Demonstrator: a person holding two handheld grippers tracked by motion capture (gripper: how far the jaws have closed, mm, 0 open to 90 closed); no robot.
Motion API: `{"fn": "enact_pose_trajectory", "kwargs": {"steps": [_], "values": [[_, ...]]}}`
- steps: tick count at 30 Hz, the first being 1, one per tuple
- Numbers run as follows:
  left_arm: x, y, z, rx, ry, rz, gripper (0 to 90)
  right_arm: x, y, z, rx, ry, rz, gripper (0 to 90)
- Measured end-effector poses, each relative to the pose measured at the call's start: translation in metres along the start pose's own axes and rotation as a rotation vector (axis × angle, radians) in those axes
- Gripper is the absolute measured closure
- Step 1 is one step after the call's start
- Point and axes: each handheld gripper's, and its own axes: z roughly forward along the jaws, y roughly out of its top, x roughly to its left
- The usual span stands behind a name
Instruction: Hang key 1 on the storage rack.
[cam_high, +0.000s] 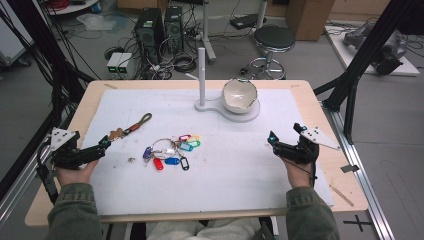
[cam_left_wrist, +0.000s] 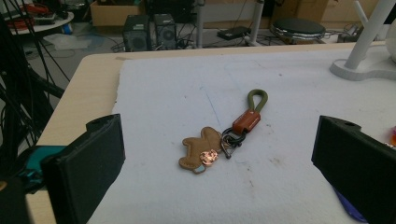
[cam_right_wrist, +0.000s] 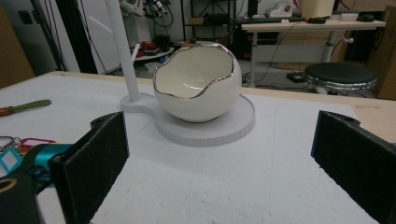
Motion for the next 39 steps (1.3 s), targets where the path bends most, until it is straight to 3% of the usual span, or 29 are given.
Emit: {"fn": "enact_pose_trajectory", "kwargs": {"steps": [4, 8, 12, 18, 23, 29, 33, 39], "values": [[0.0, 0.0, 0.002, 0.016, -0.002, -0.013, 3.1, -0.001, -0.001, 0.001, 0.006, 0.01, 0.01, 3.1], [-0.002, -0.002, 0.005, 0.036, -0.02, -0.069, 3.1, -0.001, -0.001, -0.002, 0.001, 0.005, 0.013, 3.1], [-0.002, -0.002, 0.006, 0.054, -0.008, -0.045, 3.1, -0.001, -0.001, -0.002, 0.001, 0.001, 0.015, 3.0], [-0.001, -0.002, 0.008, 0.058, -0.011, -0.058, 3.1, 0.0, -0.002, -0.002, 0.002, 0.011, 0.001, 3.0], [-0.002, 0.002, 0.014, 0.079, -0.016, -0.042, 3.1, 0.0, -0.002, -0.002, 0.005, 0.011, -0.002, 3.0], [-0.001, 0.005, 0.016, 0.057, -0.024, -0.049, 3.2, 0.0, -0.002, -0.002, 0.004, 0.01, 0.005, 3.0], [-0.003, 0.012, 0.016, 0.048, -0.028, -0.022, 3.2, 0.001, -0.002, -0.002, 0.009, 0.008, -0.006, 3.0], [-0.004, 0.021, 0.024, 0.058, -0.046, -0.018, 3.2, 0.002, -0.003, -0.002, 0.013, 0.003, -0.012, 3.0]]}}
